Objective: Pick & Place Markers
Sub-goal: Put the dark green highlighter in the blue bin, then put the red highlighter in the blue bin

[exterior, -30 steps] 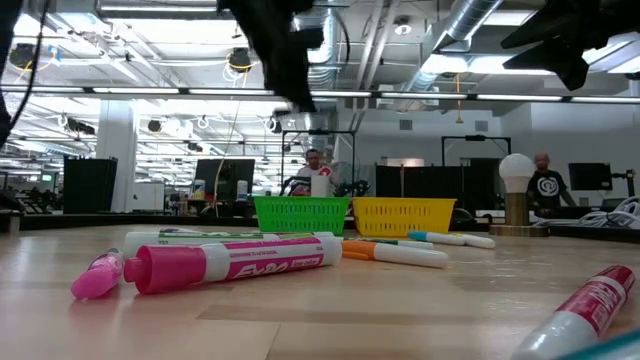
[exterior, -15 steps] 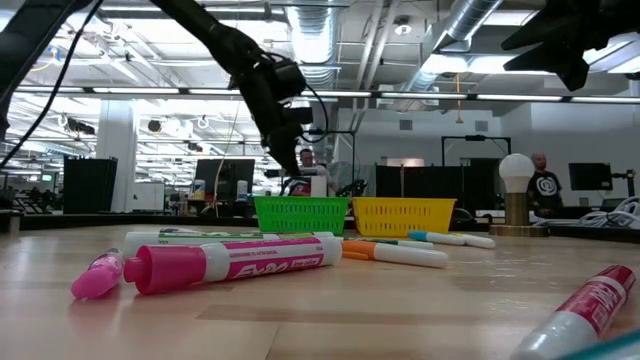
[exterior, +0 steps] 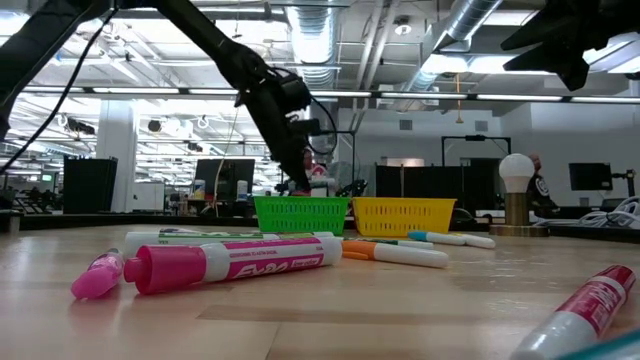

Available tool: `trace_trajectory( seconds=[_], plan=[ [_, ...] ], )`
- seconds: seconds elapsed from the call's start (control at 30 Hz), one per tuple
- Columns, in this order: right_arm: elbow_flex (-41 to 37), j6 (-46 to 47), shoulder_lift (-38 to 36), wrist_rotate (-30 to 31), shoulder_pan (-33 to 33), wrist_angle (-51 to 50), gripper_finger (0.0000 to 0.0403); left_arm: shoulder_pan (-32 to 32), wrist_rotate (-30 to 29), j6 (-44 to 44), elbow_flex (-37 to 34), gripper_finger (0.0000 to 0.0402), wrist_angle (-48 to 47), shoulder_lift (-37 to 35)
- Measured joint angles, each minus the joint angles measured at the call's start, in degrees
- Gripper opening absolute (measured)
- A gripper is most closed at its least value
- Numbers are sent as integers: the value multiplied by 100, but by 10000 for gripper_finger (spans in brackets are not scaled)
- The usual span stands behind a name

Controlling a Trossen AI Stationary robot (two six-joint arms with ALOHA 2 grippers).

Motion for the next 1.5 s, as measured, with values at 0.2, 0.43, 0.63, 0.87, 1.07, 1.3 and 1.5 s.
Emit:
trace_trajectory(
  seconds=[0.2,0.43,0.63,0.87,1.07,1.3,1.5],
  plan=[
    [0,1,0,-11,0,0,162,-37,61,-13,-1,65,-11,251],
    [0,1,-1,-26,0,0,162,-39,51,-48,-4,74,-27,260],
    [0,1,1,-40,0,2,162,-91,-102,-75,-4,86,-31,260],
    [0,1,0,-43,1,2,162,-154,-225,-299,-4,133,-31,260],
    [0,1,-1,-43,0,2,162,-218,-486,-359,-15,196,-92,-38],
    [0,1,0,-43,1,23,162,-508,-649,-1176,-15,224,-93,-1298],
    [0,1,0,-43,0,28,162,-1229,-186,-2478,-199,224,-205,-2490]
  ],
)
